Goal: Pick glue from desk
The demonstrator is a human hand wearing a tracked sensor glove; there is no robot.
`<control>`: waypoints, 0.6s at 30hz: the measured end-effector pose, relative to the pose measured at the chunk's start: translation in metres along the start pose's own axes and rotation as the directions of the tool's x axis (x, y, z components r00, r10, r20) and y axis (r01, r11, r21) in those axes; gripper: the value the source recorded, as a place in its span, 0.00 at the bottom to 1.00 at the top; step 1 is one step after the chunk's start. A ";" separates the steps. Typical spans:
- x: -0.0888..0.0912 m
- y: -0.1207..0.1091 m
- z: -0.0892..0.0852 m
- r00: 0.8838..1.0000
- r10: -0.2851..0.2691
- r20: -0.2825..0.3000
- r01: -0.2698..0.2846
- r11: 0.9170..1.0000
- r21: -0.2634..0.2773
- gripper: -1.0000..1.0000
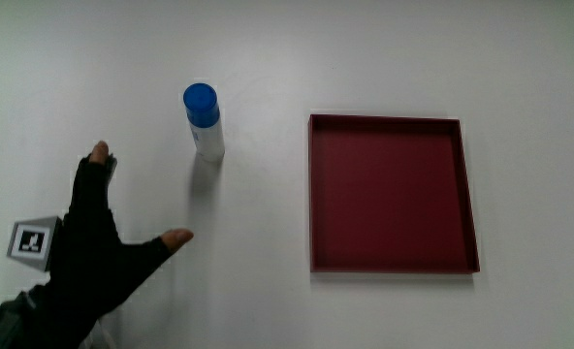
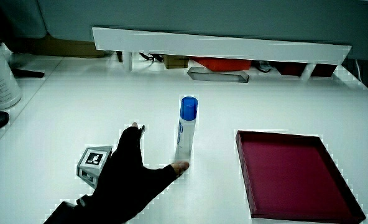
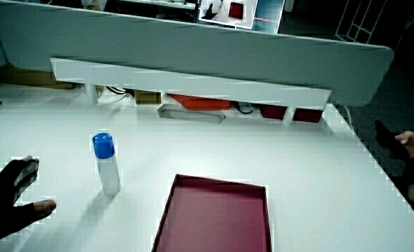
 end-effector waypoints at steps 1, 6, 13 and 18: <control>0.006 0.005 -0.002 1.000 -0.022 0.021 0.022 1.000 -0.004 0.50; 0.016 0.028 -0.009 0.998 0.065 0.011 -0.065 0.998 -0.009 0.50; 0.029 0.054 -0.021 0.998 0.009 0.057 -0.008 1.000 -0.015 0.50; 0.032 0.069 -0.029 0.998 0.021 0.061 -0.020 1.000 -0.021 0.50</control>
